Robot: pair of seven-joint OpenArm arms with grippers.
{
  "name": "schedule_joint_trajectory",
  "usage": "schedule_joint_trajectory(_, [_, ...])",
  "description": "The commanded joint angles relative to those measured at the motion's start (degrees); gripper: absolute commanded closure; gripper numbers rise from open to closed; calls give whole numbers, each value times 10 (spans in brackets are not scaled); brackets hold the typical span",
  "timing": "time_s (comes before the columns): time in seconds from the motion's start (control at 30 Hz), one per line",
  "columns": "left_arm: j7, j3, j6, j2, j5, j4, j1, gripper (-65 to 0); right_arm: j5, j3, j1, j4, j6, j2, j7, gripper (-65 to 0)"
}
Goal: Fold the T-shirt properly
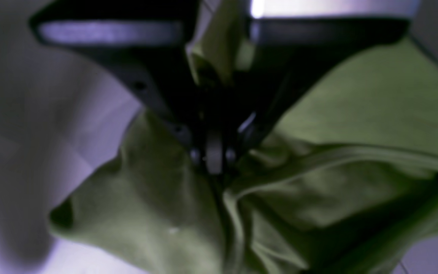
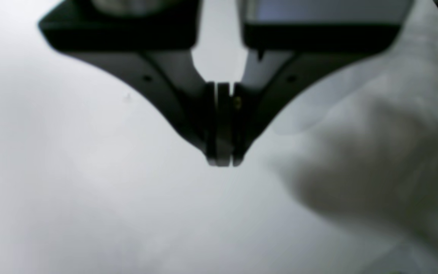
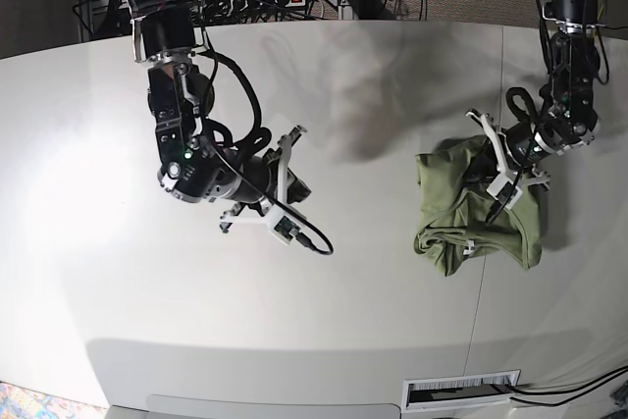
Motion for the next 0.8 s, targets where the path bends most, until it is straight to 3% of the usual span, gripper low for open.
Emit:
schedule_joint_trajectory(0.0, [-9,-4,2,-14,-7,8,-15,0,10,2,11,11,-1,3,10,0])
schedule_joint_trajectory(0.23, [86,-4,2,-48,-71,62,-21,0,10,2,5,11,-1,8,13,0])
schedule_joint_trajectory(0.33, [166,-5,2,-65,-145,116,-19,0,10,2,5,11,-1,8,10,0])
schedule_joint_trajectory(0.4, [212,-5,27,-79,-202,158,-10,0,9,2,5,11,-1,8,-1,0])
schedule_joint_trajectory(0.5, [217,-5,70,-100,-224,220,19,0,10,2,0,11,-1,14,-11,0])
schedule_joint_trajectory(0.6, [216,-9,83,-102,-180,264,55,0,10,2,-15,12,-1,26,-11,0])
schedule_joint_trajectory(0.77, [200,-15,110,-102,-166,285,125,0,10,21,-56,46,-1,55,-9,0])
